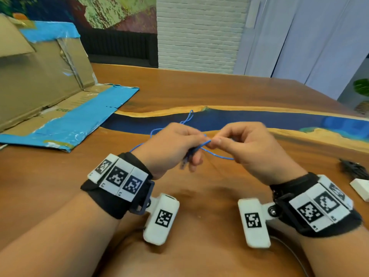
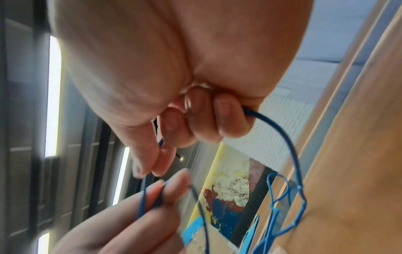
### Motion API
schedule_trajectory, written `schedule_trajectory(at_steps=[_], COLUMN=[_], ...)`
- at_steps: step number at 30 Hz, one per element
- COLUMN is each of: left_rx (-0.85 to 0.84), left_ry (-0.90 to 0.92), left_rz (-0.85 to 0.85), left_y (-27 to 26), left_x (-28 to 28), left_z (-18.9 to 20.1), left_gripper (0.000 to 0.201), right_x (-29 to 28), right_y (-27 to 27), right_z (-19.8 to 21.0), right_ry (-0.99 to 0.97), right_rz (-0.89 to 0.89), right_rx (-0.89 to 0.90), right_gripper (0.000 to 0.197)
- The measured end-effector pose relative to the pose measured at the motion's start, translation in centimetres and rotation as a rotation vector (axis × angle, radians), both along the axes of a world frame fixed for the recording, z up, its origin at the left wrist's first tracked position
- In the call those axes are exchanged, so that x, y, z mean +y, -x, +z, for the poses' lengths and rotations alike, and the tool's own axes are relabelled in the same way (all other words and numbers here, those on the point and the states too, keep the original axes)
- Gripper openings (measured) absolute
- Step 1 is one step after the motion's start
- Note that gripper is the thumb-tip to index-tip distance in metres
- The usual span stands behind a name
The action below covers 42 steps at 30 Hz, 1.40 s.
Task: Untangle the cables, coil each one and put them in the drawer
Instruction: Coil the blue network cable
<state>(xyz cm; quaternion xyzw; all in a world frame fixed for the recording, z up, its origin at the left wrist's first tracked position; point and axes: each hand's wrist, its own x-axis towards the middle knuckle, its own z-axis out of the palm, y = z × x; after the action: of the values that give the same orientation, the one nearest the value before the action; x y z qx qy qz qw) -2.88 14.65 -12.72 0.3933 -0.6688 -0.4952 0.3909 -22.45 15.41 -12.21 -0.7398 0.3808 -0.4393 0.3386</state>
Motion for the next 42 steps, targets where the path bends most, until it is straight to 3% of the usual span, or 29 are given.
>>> schedule_trajectory(at_steps=[3, 5, 7, 9, 11, 12, 14, 17, 20, 23, 25, 29, 32, 37, 40, 42], left_rx=[0.009, 0.199, 0.481, 0.744, 0.895, 0.894, 0.733, 0.342, 0.076, -0.06, 0.002, 0.264, 0.48, 0.733, 0.858, 0.845], left_ry=[-0.135, -0.216, -0.252, -0.228, -0.17, -0.126, -0.026, 0.051, 0.029, 0.005, -0.059, -0.279, -0.312, -0.225, -0.176, -0.145], left_rz=[-0.158, -0.199, -0.197, -0.15, -0.047, 0.02, 0.142, 0.254, 0.204, 0.022, -0.068, -0.263, -0.288, -0.204, -0.117, -0.041], left_y=[0.1, 0.1, 0.0, 0.1, 0.1, 0.0, -0.3, -0.4, 0.0, 0.5, 0.4, -0.3, -0.5, 0.3, 0.8, 0.9], left_x=[0.9, 1.3, 1.4, 1.1, 0.6, 0.3, -0.4, -0.7, -0.3, 0.5, 1.1, 1.5, 1.6, 1.8, 1.6, 1.2], left_z=[0.6, 1.3, 1.9, 2.3, 2.3, 2.1, 1.8, 1.1, 0.5, 0.5, 0.8, 1.7, 2.2, 2.5, 2.3, 1.9], left_gripper=[0.043, 0.041, 0.037, 0.04, 0.039, 0.035, 0.025, 0.023, 0.025, 0.027, 0.033, 0.052, 0.045, 0.049, 0.048, 0.041], right_x=[-0.9, -1.2, -1.3, -1.1, -0.6, -0.3, 0.2, 0.7, 0.3, -0.2, -0.5, -1.1, -0.9, -0.3, 0.1, 0.4], right_y=[1.4, 1.6, 1.3, 0.8, 0.2, -0.1, -0.5, -0.9, -0.2, 0.5, 0.6, 0.6, 0.3, 0.0, -0.7, -1.1], right_z=[-0.2, -0.5, -0.6, -1.1, -1.5, -1.6, -1.8, -1.4, -0.8, -0.5, -0.5, -0.8, -0.9, -1.0, -1.2, -1.1], right_ry=[0.026, 0.02, -0.033, -0.14, -0.281, -0.341, -0.386, -0.365, -0.317, -0.214, -0.176, -0.171, -0.181, -0.268, -0.358, -0.35], right_rz=[-0.191, -0.214, -0.166, -0.046, 0.114, 0.189, 0.304, 0.353, 0.277, 0.163, 0.065, 0.017, 0.021, 0.175, 0.226, 0.252], right_rx=[-0.098, -0.167, -0.184, -0.1, 0.038, 0.109, 0.208, 0.1, -0.095, -0.133, -0.203, -0.354, -0.273, -0.085, 0.091, 0.183], right_gripper=[0.028, 0.017, 0.012, 0.024, 0.029, 0.028, 0.029, 0.024, 0.024, 0.022, 0.013, 0.015, 0.012, 0.04, 0.031, 0.025])
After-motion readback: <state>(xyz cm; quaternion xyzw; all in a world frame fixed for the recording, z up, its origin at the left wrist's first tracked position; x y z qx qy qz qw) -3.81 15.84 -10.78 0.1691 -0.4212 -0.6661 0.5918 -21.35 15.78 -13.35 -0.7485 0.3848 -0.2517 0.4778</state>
